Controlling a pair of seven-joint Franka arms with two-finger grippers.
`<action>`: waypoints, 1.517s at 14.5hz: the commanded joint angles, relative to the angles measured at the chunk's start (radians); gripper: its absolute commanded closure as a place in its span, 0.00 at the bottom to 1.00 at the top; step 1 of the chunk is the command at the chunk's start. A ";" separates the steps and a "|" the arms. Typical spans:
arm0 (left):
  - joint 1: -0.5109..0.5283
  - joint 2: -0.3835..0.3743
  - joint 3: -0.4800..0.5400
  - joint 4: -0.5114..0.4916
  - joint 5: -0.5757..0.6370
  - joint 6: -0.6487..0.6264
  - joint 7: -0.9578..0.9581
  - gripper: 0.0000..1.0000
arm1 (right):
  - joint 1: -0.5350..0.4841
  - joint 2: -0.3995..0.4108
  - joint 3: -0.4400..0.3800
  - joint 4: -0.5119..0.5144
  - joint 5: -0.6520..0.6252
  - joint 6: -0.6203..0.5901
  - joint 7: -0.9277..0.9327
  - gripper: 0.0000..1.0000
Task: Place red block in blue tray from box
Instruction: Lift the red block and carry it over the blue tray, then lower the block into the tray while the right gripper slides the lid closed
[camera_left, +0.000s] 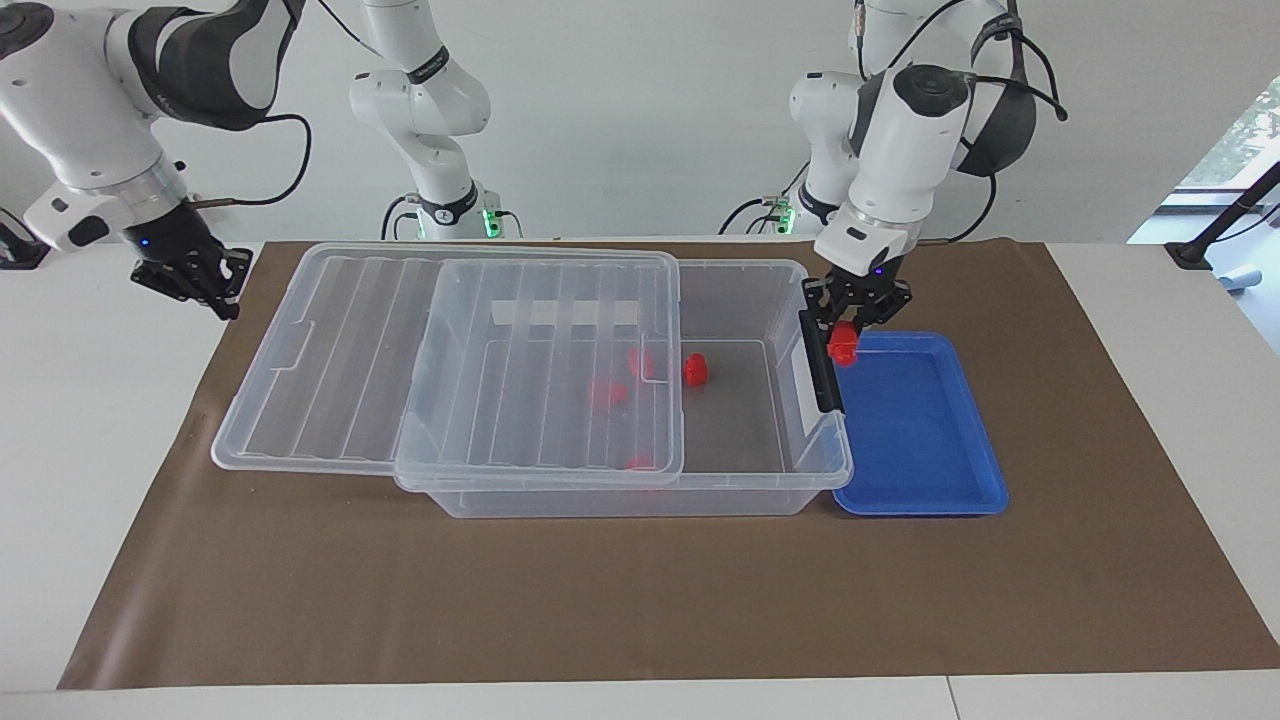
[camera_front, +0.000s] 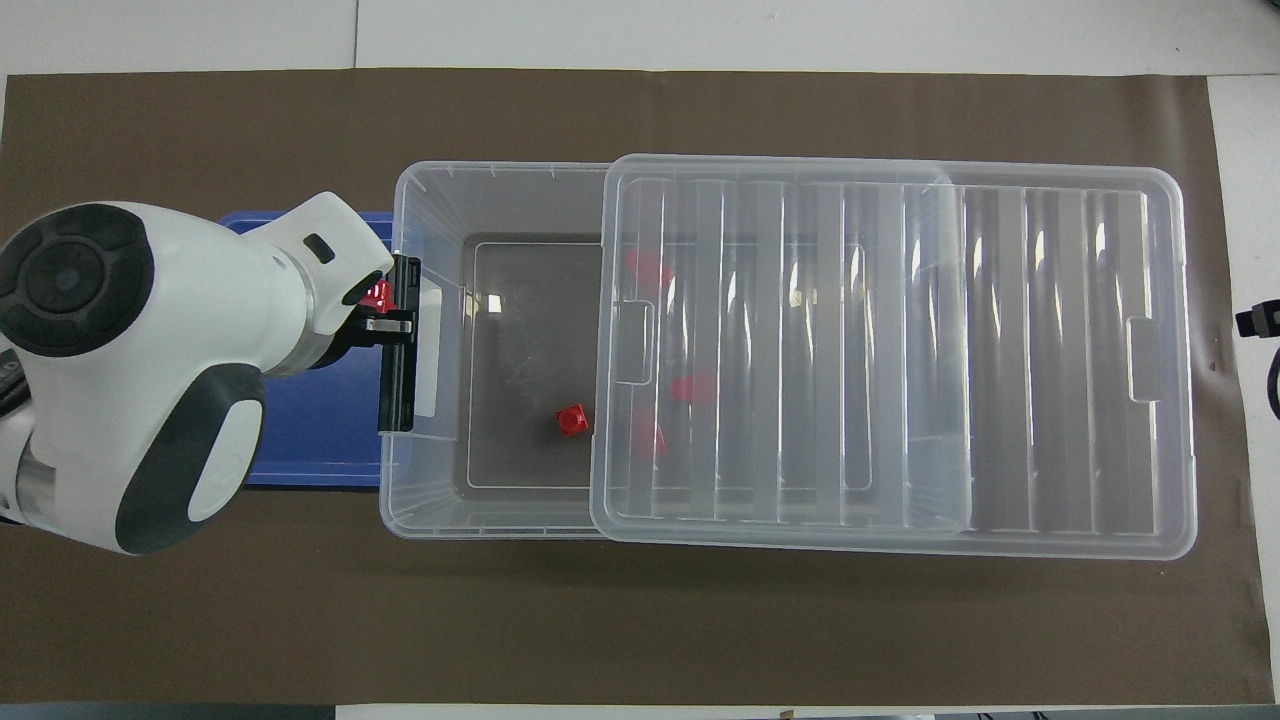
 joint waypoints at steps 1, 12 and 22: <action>0.079 -0.012 -0.009 -0.118 0.008 0.138 0.076 1.00 | 0.007 0.020 0.012 -0.048 -0.008 0.065 0.000 1.00; 0.115 0.217 -0.009 -0.210 0.008 0.474 0.078 1.00 | 0.073 -0.002 0.019 -0.149 -0.006 0.125 0.140 1.00; 0.130 0.243 -0.009 -0.198 0.008 0.470 0.078 0.00 | 0.196 -0.006 0.017 -0.157 -0.005 0.113 0.310 1.00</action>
